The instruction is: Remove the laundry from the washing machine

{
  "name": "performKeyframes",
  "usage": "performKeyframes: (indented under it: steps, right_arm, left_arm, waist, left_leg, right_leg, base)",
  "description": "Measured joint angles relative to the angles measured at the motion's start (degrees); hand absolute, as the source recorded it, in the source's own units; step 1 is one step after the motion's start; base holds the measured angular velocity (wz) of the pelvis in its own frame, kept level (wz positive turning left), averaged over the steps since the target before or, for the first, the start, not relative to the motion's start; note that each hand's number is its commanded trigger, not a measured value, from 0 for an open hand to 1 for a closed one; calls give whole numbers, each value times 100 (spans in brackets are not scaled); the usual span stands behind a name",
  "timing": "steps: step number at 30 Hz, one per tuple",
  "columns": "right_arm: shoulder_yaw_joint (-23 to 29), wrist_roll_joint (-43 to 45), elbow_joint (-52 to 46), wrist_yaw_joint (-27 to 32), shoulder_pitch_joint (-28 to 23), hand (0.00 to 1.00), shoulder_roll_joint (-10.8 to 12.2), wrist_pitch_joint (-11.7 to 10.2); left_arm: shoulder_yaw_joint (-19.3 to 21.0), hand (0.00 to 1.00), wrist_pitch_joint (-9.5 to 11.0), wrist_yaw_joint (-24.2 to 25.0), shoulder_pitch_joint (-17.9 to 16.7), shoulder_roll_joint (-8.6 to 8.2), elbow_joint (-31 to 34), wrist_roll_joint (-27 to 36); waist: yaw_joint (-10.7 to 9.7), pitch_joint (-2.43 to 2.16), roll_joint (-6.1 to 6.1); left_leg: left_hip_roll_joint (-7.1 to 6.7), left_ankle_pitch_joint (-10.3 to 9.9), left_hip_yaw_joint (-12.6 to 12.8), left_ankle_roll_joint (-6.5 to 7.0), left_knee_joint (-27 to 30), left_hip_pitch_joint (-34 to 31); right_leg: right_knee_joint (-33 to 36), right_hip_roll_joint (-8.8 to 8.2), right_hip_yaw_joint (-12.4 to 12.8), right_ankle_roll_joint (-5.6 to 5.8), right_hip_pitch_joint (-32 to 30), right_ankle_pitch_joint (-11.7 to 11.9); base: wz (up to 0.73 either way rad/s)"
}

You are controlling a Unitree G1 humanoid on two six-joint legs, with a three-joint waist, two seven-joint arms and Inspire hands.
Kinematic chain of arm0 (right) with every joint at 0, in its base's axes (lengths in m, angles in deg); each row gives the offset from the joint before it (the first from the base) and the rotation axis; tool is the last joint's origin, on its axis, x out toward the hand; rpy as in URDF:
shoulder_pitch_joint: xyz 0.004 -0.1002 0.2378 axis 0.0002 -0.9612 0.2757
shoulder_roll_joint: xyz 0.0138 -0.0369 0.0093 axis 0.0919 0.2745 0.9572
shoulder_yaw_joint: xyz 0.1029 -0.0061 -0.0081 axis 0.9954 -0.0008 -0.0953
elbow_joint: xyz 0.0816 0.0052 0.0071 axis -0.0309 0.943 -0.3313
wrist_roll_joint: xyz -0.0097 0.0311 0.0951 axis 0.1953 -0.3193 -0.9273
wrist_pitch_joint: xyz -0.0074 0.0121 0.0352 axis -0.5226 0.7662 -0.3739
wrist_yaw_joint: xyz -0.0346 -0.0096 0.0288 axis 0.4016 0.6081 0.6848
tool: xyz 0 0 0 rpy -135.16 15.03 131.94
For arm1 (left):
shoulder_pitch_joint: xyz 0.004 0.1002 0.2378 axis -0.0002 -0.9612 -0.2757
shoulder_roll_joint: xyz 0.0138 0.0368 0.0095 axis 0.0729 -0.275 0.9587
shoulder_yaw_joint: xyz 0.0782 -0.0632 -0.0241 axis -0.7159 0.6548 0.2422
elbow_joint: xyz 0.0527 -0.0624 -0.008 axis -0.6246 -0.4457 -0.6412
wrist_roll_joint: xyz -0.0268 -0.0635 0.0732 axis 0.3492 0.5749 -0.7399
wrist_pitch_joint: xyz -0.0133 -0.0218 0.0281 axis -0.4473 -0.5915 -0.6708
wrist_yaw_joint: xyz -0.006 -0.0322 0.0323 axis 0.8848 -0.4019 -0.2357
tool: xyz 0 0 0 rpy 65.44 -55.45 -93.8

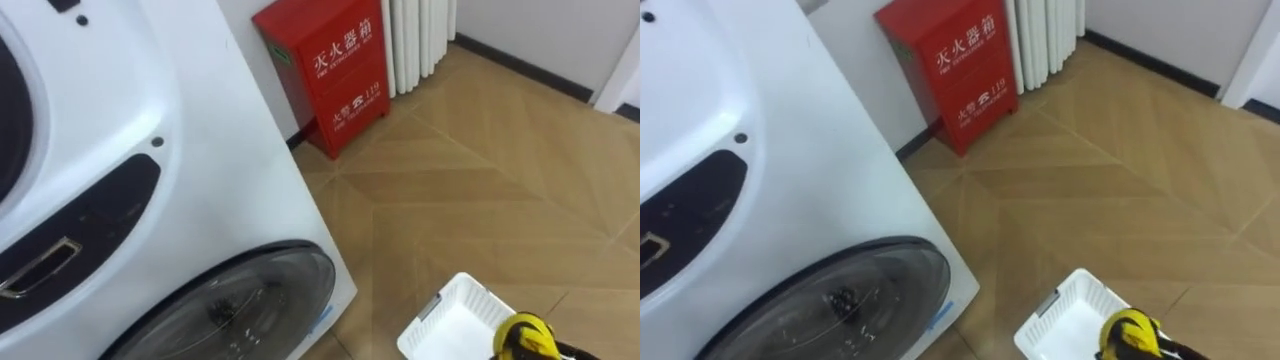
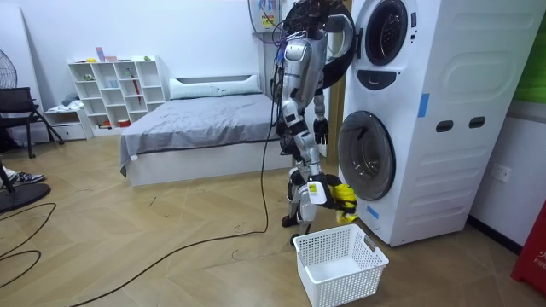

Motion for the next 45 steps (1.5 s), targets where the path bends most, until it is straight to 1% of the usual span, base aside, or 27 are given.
performKeyframes:
  steps: [3, 5, 6, 8, 13, 14, 16, 18, 20, 22, 26, 29, 31, 32, 33, 34, 36, 37, 39, 40, 41, 42, 43, 44, 45]
  right_arm:
    - [-34, -213, 53, 26, -7, 0, 0, -3]
    - [-72, -292, 56, 15, -9, 0, 2, -3]
    - [-96, -341, 55, 7, -6, 0, 1, -3]
    - [-145, -344, 87, -2, -6, 0, 1, -4]
    - [-184, -347, 251, -46, -48, 0, 7, -11]
    - [-187, -351, 251, -44, -56, 0, 6, -11]
    - [-192, -361, 257, -46, -56, 0, 3, -13]
    - [-185, -375, 283, -57, -112, 0, 2, -18]
    - [-185, -379, 285, -56, -186, 0, 3, -23]
    - [-186, -378, 285, -51, -229, 0, 4, -42]
    - [-181, -366, 285, -40, -260, 0, -2, -57]
    - [-161, -327, 328, -33, -268, 0, -11, -58]
    - [-133, -334, 351, -15, -329, 0, -11, -59]
    - [-131, -355, 385, 0, -391, 0, -12, -68]
    - [-128, -384, 419, 8, -460, 0, -13, -68]
    - [-126, -384, 421, 8, -495, 0, -13, -68]
    - [-113, -382, 423, 5, -628, 0, -10, -68]
    - [-73, -385, 428, -1, -669, 0, -6, -68]
    - [107, -406, 468, -29, -907, 0, -8, -68]
    - [138, -431, 494, -29, -946, 0, -7, -67]
    - [207, -556, 509, -33, -1045, 0, 8, -68]
    - [261, -635, 569, -39, -1132, 0, 50, -68]
    - [267, -655, 634, -45, -1158, 0, 71, -68]
    - [269, -700, 721, -66, -1193, 0, 131, -40]
    - [270, -699, 776, -88, -1265, 0, 196, -40]
  left_arm:
    - [1, 0, 15, -2, 39, -11, 43, 28]
    - [0, 0, 13, -2, 39, -12, 43, 27]
    - [-1, 0, 0, -2, 34, -12, 43, 29]
    - [-2, 0, 1, -2, 25, -14, 43, 21]
    - [-3, 0, 38, -2, 26, -14, 58, 56]
    - [-2, 0, 42, -2, 27, -16, 59, 96]
    - [-2, 0, 61, -2, 28, -26, 57, 118]
    - [12, 0, 122, -2, 27, -30, 50, 134]
    - [9, 0, 133, -2, 17, -30, 43, 151]
    - [8, 0, 153, -2, -8, -30, 38, 277]
    - [15, 0, 175, -2, -144, -30, 33, 354]
    - [23, 0, 174, -1, -186, -30, 31, 352]
    - [34, 0, 192, -2, -217, -29, 32, 346]
    - [33, 0, 212, -2, -245, -26, 37, 343]
    - [33, 0, 216, -2, -286, -23, 57, 345]
    - [35, 0, 217, -2, -320, -19, 92, 345]
    - [58, 0, 223, -1, -472, -4, 244, 337]
    - [82, 0, 223, -1, -506, -3, 271, 335]
    - [286, 0, 230, -1, -746, 6, 470, 226]
    - [309, 0, 230, -1, -798, 18, 503, 203]
    - [404, 0, 225, -1, -883, 26, 545, 70]
    - [517, 0, 224, -1, -918, 31, 560, -54]
    - [564, 0, 222, -2, -956, 34, 568, -104]
    - [715, 0, 223, -2, -1015, 39, 647, -196]
    - [825, 0, 223, -3, -1038, 28, 667, -349]
  waist:
    - [100, 5, 9]
    - [108, 11, 1]
    - [119, 22, -13]
    - [139, 22, -15]
    - [135, 39, -36]
    - [138, 39, -38]
    - [137, 41, -41]
    - [126, 51, -57]
    - [110, 49, -65]
    - [114, 52, -69]
    - [108, 49, -74]
    - [96, 52, -94]
    - [90, 39, -134]
    - [90, 45, -179]
    - [86, 37, -226]
    - [86, 38, -249]
    - [103, 27, -345]
    - [94, 30, -368]
    - [124, 26, -456]
    - [130, 20, -472]
    - [126, 20, -512]
    - [128, -4, -572]
    - [131, -1, -614]
    - [177, -2, -718]
    - [258, -21, -808]
  left_leg:
    - [0, 33, -57, -29, 6, 2]
    - [-4, 45, -75, -46, 17, 5]
    - [-5, 57, -89, -55, 22, 2]
    - [-5, 65, -130, -67, 20, 5]
    - [-20, 87, -302, -102, 8, 1]
    - [-24, 88, -368, -103, 8, 2]
    - [-24, 88, -374, -104, 8, 14]
    - [-22, 88, -379, -104, 7, 55]
    - [-21, 88, -388, -104, 7, 75]
    - [-21, 89, -393, -105, 5, 73]
    - [-24, 89, -453, -106, 6, 72]
    - [-40, 96, -692, -117, 7, 89]
    - [-45, 105, -746, -131, 10, 139]
    - [-47, 105, -805, -132, 10, 194]
    - [-45, 105, -843, -133, 14, 248]
    - [-43, 105, -843, -133, 14, 281]
    - [-41, 107, -856, -137, 20, 373]
    - [-43, 108, -858, -138, 14, 410]
    - [-38, 108, -913, -139, -8, 636]
    - [-36, 108, -956, -139, -8, 688]
    - [-34, 109, -1072, -140, -2, 785]
    - [-39, 111, -1158, -144, -4, 864]
    - [-39, 111, -1192, -144, -15, 912]
    - [-45, 112, -1213, -146, -24, 993]
    - [-41, 112, -1281, -146, -48, 1054]
  right_leg:
    - [29, -4, -45, -35, 0, -63]
    - [77, -5, -50, -34, -1, -126]
    - [82, -6, -50, -40, -1, -143]
    - [87, -13, -75, -56, 5, -162]
    - [92, -17, -116, -76, 26, -202]
    - [95, -18, -121, -81, 28, -207]
    - [94, -19, -124, -85, 36, -208]
    - [93, -44, -198, -105, 79, -220]
    - [92, -57, -240, -114, 110, -247]
    - [92, -61, -254, -114, 110, -252]
    - [92, -60, -259, -117, 114, -260]
    - [86, -81, -332, -131, 170, -272]
    - [86, -111, -417, -142, 247, -305]
    - [85, -126, -474, -153, 329, -332]
    - [71, -142, -534, -159, 409, -359]
    - [65, -147, -557, -163, 458, -373]
    - [53, -204, -719, -190, 597, -421]
    - [53, -217, -757, -193, 648, -442]
    - [-62, -238, -892, -195, 960, -485]
    - [-109, -243, -934, -195, 1057, -487]
    - [-226, -273, -1081, -204, 1220, -487]
    - [-288, -297, -1181, -207, 1367, -509]
    - [-336, -298, -1215, -205, 1447, -515]
    - [-356, -297, -1221, -199, 1550, -546]
    - [-446, -300, -1300, -206, 1668, -542]
  base:
    - [9]
    - [13]
    - [9]
    - [6]
    - [7]
    - [-4]
    - [-4]
    - [5]
    - [11]
    - [6]
    - [1]
    - [11]
    - [23]
    - [29]
    - [29]
    - [28]
    - [29]
    - [36]
    - [36]
    - [36]
    - [41]
    - [45]
    - [38]
    - [28]
    - [25]
